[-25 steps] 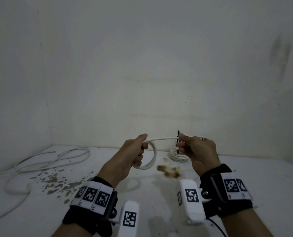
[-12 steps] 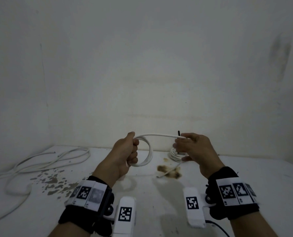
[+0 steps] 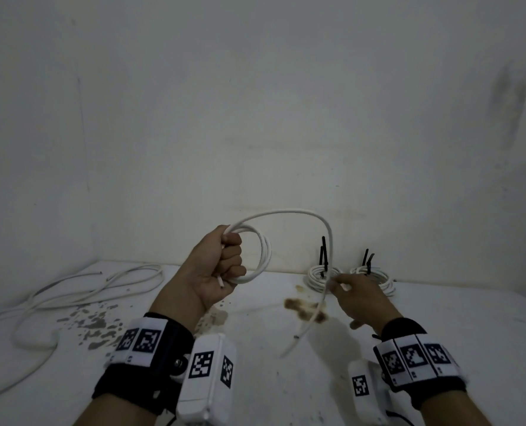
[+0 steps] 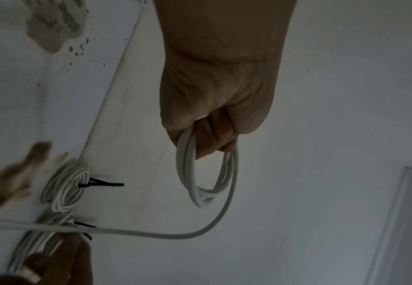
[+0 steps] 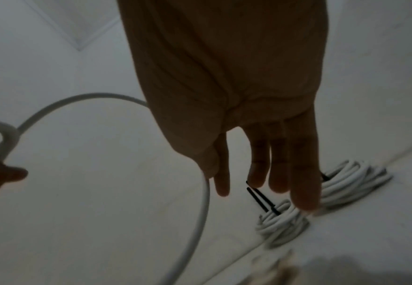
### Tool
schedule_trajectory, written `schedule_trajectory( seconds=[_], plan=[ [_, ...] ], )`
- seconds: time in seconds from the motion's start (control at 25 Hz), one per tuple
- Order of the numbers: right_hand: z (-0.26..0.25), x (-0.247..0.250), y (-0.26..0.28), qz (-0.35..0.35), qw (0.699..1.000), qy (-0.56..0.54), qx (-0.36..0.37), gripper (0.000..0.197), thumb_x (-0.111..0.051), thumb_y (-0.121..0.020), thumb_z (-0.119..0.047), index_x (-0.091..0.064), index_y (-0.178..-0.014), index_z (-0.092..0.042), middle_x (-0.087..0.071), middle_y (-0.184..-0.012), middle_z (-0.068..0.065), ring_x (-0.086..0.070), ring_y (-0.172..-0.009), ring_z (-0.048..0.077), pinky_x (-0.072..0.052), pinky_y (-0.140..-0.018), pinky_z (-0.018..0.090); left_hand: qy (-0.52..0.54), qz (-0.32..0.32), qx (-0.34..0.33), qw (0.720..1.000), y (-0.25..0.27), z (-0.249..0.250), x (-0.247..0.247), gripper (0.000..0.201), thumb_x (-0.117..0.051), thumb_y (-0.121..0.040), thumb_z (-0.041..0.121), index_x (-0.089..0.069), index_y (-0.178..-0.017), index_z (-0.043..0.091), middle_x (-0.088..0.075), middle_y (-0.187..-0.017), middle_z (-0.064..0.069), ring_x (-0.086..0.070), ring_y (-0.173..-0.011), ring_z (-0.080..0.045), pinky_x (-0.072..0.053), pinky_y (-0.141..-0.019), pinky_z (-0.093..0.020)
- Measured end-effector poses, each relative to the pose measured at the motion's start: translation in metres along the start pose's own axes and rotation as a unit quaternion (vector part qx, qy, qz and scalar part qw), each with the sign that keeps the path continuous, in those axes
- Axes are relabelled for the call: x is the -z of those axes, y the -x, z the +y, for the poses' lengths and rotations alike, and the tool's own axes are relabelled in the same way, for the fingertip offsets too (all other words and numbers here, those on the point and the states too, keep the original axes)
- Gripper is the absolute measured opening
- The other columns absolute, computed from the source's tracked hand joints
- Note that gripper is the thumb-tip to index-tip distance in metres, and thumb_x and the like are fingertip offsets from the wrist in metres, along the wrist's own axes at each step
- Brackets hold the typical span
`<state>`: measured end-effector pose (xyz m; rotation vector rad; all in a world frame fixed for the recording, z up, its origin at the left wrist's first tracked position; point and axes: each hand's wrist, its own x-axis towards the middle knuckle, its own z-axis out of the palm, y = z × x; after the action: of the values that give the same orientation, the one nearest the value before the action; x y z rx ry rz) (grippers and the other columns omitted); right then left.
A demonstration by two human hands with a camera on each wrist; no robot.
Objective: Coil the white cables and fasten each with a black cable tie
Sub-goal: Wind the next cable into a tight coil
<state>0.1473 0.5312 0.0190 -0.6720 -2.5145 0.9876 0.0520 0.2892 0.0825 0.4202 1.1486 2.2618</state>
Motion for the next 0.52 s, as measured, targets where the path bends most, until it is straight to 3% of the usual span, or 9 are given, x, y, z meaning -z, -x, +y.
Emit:
schedule_trajectory(
  seconds=[0.08, 0.16, 0.2, 0.36, 0.44, 0.52],
  plan=[
    [-0.015, -0.004, 0.011, -0.092, 0.987, -0.13, -0.013, 0.017, -0.059, -0.098, -0.034, -0.063, -0.103, -0.019, -0.067, -0.099, 0.009, -0.066, -0.078, 0.024, -0.062, -0.063, 0.039, -0.009, -0.002, 0.003, 1.0, 0.001, -0.004, -0.004, 0.039, -0.032, -0.1, 0.023, -0.032, -0.061, 0.022, -0.017, -0.035, 0.009, -0.015, -0.023, -0.004, -0.012, -0.03, -0.019],
    [-0.032, -0.011, 0.021, -0.163, 0.955, -0.247, -0.023, 0.019, -0.06, -0.099, -0.025, -0.063, -0.107, -0.008, -0.072, -0.1, 0.018, -0.069, -0.078, 0.029, -0.06, -0.072, 0.045, -0.019, 0.001, 0.0, 1.0, 0.001, -0.008, -0.009, 0.04, -0.031, -0.1, 0.023, -0.032, -0.06, 0.022, -0.017, -0.036, 0.009, -0.014, -0.024, -0.004, -0.012, -0.03, -0.018],
    [-0.039, -0.014, 0.023, -0.165, 0.936, -0.308, -0.031, 0.018, -0.06, -0.099, -0.02, -0.061, -0.107, -0.004, -0.073, -0.099, 0.021, -0.07, -0.078, 0.032, -0.059, -0.074, 0.047, -0.027, 0.004, -0.003, 1.0, 0.001, -0.01, -0.011, 0.04, -0.031, -0.1, 0.023, -0.033, -0.06, 0.023, -0.017, -0.037, 0.009, -0.014, -0.024, -0.005, -0.012, -0.031, -0.017],
    [-0.06, -0.011, 0.021, -0.075, 0.83, -0.549, -0.072, 0.009, -0.049, -0.103, -0.018, -0.052, -0.106, -0.01, -0.074, -0.096, 0.023, -0.073, -0.076, 0.04, -0.06, -0.075, 0.054, -0.053, 0.015, -0.011, 0.998, -0.002, -0.015, -0.011, 0.043, -0.03, -0.103, 0.028, -0.034, -0.061, 0.022, -0.017, -0.04, 0.008, -0.013, -0.027, -0.006, -0.012, -0.033, -0.017],
    [-0.069, -0.005, 0.023, -0.046, 0.784, -0.616, -0.059, 0.012, -0.045, -0.104, -0.015, -0.05, -0.113, -0.009, -0.072, -0.101, 0.028, -0.073, -0.076, 0.041, -0.062, -0.062, 0.048, -0.06, 0.028, -0.017, 0.998, -0.004, -0.018, -0.01, 0.044, -0.031, -0.104, 0.03, -0.035, -0.061, 0.021, -0.017, -0.041, 0.008, -0.012, -0.028, -0.006, -0.013, -0.032, -0.016],
    [-0.08, -0.004, 0.032, -0.049, 0.773, -0.63, -0.047, 0.011, -0.047, -0.103, -0.014, -0.05, -0.112, -0.008, -0.071, -0.099, 0.027, -0.073, -0.073, 0.039, -0.061, -0.059, 0.041, -0.059, 0.042, -0.024, 0.997, -0.004, -0.024, -0.013, 0.046, -0.032, -0.105, 0.03, -0.036, -0.061, 0.018, -0.018, -0.04, 0.007, -0.013, -0.028, -0.007, -0.014, -0.032, -0.015]
  ],
)
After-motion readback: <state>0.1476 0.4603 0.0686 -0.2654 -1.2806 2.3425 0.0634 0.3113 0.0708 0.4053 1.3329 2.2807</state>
